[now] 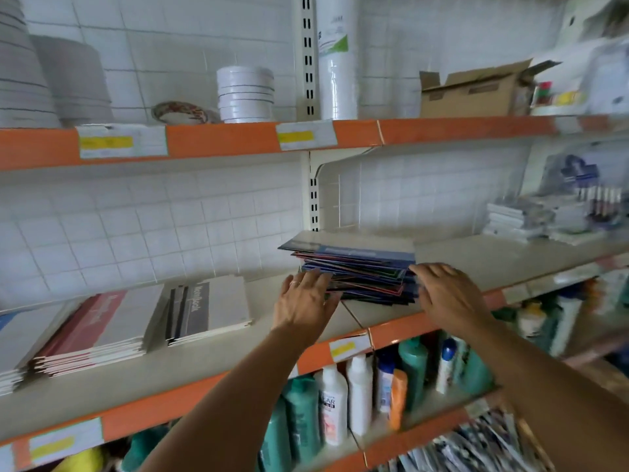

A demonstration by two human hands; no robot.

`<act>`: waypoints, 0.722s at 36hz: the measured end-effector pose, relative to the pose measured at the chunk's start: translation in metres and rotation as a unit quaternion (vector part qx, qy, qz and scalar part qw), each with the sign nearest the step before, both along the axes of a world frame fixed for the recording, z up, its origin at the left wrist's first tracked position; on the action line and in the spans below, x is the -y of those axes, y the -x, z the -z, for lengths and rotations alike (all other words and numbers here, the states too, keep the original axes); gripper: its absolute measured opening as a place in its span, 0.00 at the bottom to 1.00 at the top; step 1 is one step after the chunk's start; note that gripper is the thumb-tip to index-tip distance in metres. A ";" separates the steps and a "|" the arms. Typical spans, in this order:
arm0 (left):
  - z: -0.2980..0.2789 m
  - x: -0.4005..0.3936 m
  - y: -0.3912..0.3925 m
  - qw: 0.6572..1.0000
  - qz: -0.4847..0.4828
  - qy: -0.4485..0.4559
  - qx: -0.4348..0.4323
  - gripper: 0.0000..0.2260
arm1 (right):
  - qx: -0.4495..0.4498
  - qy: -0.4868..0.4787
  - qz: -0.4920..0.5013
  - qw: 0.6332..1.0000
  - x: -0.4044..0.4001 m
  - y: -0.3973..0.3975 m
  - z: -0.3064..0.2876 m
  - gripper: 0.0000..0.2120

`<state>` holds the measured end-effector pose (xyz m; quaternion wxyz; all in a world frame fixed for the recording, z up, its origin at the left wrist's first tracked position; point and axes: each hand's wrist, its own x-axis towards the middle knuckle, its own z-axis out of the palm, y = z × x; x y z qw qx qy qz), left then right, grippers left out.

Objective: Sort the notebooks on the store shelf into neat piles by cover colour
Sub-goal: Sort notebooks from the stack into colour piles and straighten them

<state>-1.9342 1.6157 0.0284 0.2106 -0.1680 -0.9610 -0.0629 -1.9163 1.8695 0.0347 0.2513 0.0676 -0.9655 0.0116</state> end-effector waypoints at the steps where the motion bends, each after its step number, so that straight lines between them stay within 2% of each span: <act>1: -0.001 -0.006 0.005 1.000 0.002 -0.003 -0.001 0.22 | 0.008 -0.007 0.007 1.000 -0.004 0.004 -0.003 0.23; 5: 0.001 -0.026 0.025 1.000 0.003 -0.009 0.007 0.24 | 0.049 -0.041 0.042 0.997 -0.012 0.020 -0.015 0.28; 11: -0.005 -0.050 0.052 0.999 -0.013 -0.023 0.020 0.25 | 0.046 -0.036 0.039 0.998 -0.031 0.054 -0.019 0.33; 21: 0.000 -0.078 0.066 0.996 -0.082 -0.043 0.016 0.25 | 0.083 -0.047 -0.069 0.993 -0.048 0.106 -0.015 0.39; 26: -0.002 -0.097 0.060 0.988 -0.134 -0.070 -0.004 0.24 | 0.069 -0.068 -0.151 0.984 -0.057 0.124 -0.016 0.39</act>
